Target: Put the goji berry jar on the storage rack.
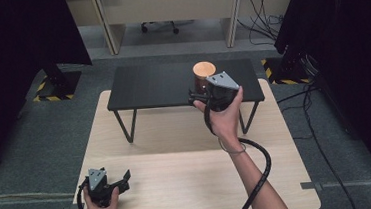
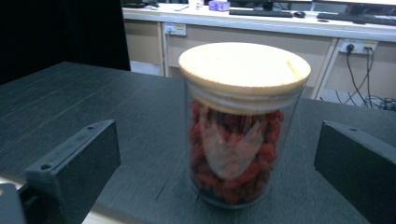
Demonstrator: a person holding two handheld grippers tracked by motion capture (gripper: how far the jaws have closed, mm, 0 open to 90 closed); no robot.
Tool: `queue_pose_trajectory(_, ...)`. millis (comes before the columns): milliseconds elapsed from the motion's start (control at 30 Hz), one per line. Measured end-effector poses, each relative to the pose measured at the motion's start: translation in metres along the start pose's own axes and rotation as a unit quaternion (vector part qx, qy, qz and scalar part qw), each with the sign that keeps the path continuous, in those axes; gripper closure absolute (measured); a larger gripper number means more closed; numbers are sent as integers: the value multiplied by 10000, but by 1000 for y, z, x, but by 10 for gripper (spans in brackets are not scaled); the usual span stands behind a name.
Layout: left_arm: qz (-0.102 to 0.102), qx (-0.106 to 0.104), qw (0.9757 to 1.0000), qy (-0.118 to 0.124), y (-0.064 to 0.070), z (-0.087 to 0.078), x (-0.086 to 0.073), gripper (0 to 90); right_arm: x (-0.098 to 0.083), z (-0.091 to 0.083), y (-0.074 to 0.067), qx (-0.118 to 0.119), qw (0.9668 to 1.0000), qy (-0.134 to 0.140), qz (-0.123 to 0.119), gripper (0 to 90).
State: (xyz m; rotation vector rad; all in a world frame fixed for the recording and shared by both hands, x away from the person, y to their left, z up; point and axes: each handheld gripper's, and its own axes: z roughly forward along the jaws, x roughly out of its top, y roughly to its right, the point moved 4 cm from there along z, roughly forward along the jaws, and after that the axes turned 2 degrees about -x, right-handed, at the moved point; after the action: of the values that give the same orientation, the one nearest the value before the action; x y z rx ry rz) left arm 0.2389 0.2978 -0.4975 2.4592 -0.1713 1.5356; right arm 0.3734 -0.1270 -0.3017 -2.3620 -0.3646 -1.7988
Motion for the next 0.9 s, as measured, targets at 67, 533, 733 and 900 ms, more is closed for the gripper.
queue_pose_trajectory(67,1,0,10000,0,0,0,0,10,-3,-5,1,30,10000,25,-36,4)
queue_pose_trajectory(533,0,9,10000,-6,0,0,0,10,-21,-37,5,269,9995,120,-147,4)
queue_pose_trajectory(733,4,7,10000,-4,0,0,0,10,-29,-49,7,349,9991,159,-178,4)
queue_pose_trajectory(900,11,10,10000,-10,1,0,0,10,-48,-59,10,429,9987,165,-232,4)
